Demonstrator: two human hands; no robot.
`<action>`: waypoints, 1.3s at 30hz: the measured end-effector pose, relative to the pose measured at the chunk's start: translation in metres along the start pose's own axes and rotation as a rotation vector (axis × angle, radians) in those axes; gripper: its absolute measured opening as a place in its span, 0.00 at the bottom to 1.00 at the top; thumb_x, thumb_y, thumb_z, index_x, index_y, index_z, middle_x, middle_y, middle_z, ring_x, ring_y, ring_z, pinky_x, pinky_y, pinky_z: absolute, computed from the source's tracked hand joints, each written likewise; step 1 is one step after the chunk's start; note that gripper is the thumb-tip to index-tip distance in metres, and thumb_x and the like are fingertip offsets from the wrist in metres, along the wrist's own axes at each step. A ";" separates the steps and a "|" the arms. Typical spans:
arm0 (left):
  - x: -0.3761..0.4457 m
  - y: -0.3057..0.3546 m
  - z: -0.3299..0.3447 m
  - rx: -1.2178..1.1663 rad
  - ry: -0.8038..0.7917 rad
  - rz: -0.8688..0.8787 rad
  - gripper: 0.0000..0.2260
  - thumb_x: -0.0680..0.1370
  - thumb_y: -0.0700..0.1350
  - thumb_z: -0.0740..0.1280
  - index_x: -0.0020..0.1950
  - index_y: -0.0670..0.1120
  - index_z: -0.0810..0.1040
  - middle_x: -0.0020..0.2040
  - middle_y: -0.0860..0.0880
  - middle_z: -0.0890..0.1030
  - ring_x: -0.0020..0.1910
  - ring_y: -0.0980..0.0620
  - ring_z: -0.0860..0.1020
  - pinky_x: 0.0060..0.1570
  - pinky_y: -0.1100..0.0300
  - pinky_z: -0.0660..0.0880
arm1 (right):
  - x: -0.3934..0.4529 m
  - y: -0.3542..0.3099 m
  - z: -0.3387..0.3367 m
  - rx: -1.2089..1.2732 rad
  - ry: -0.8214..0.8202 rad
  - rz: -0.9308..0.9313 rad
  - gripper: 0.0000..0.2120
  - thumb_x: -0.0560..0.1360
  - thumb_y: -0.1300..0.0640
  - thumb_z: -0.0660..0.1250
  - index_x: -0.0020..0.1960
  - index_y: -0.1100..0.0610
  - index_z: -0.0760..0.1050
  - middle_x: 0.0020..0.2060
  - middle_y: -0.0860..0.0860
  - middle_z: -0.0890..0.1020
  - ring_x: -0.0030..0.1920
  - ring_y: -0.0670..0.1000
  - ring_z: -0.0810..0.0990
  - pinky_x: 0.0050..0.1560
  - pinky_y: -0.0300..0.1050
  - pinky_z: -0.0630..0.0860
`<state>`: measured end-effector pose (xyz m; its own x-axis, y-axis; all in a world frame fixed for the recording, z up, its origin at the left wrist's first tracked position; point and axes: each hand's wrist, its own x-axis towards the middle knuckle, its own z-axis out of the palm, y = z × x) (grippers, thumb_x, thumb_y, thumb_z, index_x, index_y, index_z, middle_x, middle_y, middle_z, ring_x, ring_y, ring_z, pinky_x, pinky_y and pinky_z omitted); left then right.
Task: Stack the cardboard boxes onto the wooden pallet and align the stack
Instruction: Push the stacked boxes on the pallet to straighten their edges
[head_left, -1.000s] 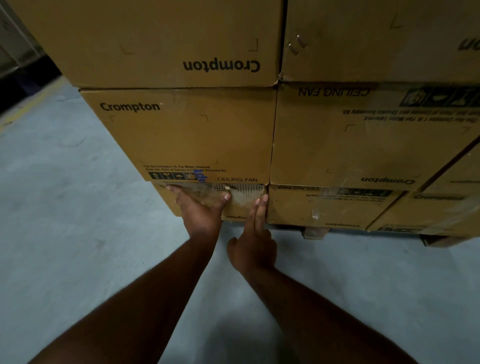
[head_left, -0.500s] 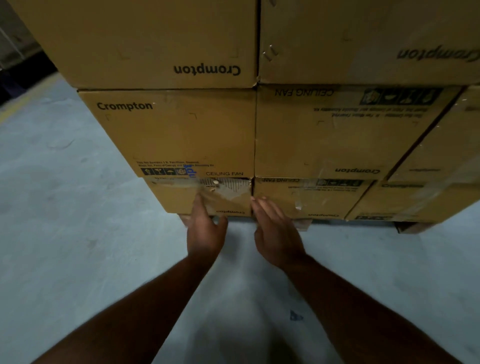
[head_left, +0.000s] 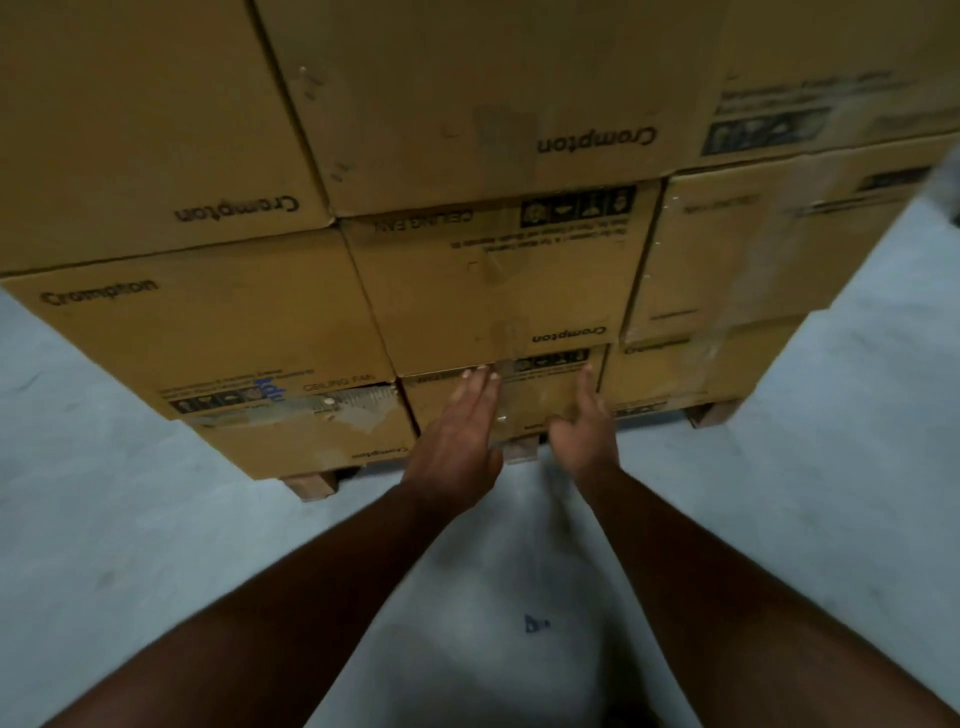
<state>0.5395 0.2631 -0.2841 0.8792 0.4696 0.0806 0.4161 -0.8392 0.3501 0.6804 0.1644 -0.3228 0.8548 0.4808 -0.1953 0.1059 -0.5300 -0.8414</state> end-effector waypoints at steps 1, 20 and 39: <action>0.003 0.004 0.002 0.025 -0.010 0.011 0.40 0.80 0.43 0.67 0.85 0.45 0.44 0.85 0.47 0.43 0.84 0.49 0.44 0.82 0.50 0.53 | 0.002 -0.001 -0.002 0.041 -0.044 0.030 0.44 0.79 0.61 0.64 0.84 0.37 0.43 0.81 0.55 0.62 0.75 0.61 0.68 0.56 0.45 0.74; 0.012 -0.019 -0.032 0.337 0.382 -0.124 0.60 0.72 0.64 0.75 0.83 0.40 0.37 0.83 0.40 0.35 0.83 0.40 0.38 0.80 0.40 0.50 | -0.003 -0.053 -0.010 -0.297 0.300 -0.308 0.57 0.76 0.37 0.70 0.84 0.54 0.32 0.81 0.54 0.30 0.83 0.59 0.35 0.82 0.61 0.51; 0.029 0.010 -0.104 0.314 0.628 0.052 0.49 0.76 0.50 0.73 0.84 0.39 0.41 0.84 0.40 0.37 0.83 0.40 0.38 0.81 0.46 0.38 | -0.007 -0.145 -0.052 -0.014 0.597 -0.551 0.48 0.76 0.53 0.67 0.85 0.56 0.40 0.85 0.52 0.42 0.84 0.54 0.39 0.83 0.58 0.51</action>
<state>0.5446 0.2968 -0.1813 0.6386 0.4172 0.6466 0.5077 -0.8599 0.0533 0.6852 0.2016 -0.1732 0.8044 0.2238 0.5504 0.5938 -0.3363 -0.7310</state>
